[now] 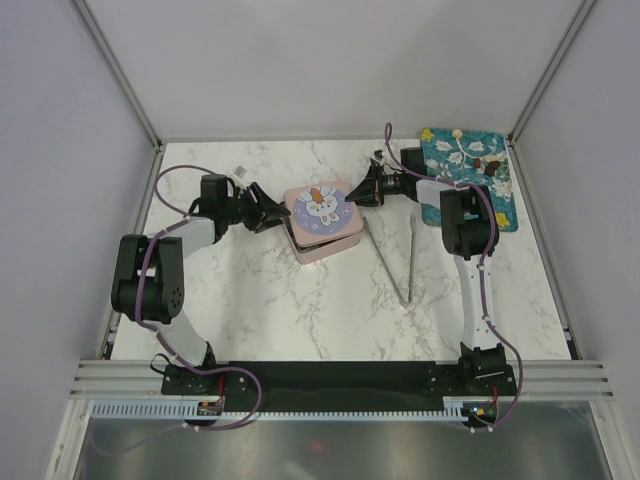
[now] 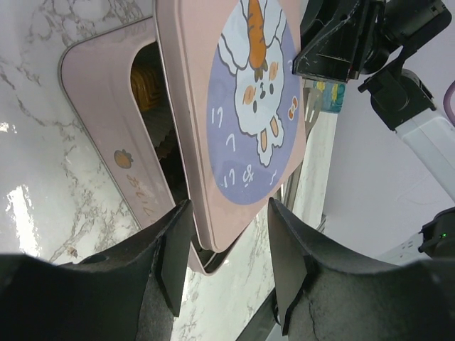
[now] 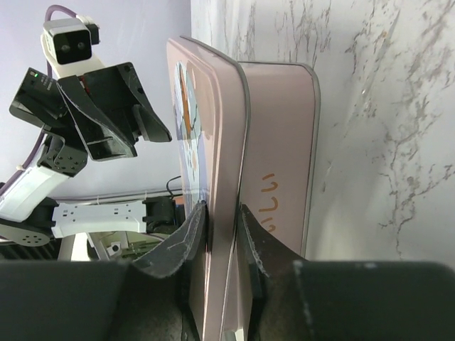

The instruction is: Pack the chocolate

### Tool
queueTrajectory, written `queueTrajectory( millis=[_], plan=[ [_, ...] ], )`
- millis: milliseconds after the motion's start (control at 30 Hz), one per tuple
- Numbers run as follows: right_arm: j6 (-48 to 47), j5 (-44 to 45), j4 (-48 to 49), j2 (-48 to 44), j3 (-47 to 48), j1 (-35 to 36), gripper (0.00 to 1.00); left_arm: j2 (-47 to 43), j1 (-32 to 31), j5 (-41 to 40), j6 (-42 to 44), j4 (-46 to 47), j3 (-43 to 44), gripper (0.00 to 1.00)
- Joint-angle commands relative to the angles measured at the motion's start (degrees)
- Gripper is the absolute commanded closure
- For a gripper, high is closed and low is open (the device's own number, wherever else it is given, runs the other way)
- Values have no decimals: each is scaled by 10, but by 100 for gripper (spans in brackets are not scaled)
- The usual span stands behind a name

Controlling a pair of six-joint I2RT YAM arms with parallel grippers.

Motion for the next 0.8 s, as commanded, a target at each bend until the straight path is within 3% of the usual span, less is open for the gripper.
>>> queueTrajectory(
  millis=[0, 300, 600, 700, 733, 767],
  plan=[
    [-41, 12, -7, -13, 16, 3, 82, 10, -1, -16, 32, -10, 30, 46],
    [-31, 5, -9, 10, 33, 7, 94, 7, -2, -46, 52, -49, 33, 46],
    [3, -15, 7, 24, 41, 12, 100, 12, -2, -40, 50, -23, 22, 46],
    [125, -30, 146, 10, -3, 11, 100, 8, -2, -40, 52, -22, 22, 46],
    [179, -34, 268, 6, -16, 12, 100, 6, -2, -40, 52, -23, 22, 46],
    [274, -38, 329, 2, -33, 11, 100, 5, -2, -40, 52, -23, 21, 46]
  ],
)
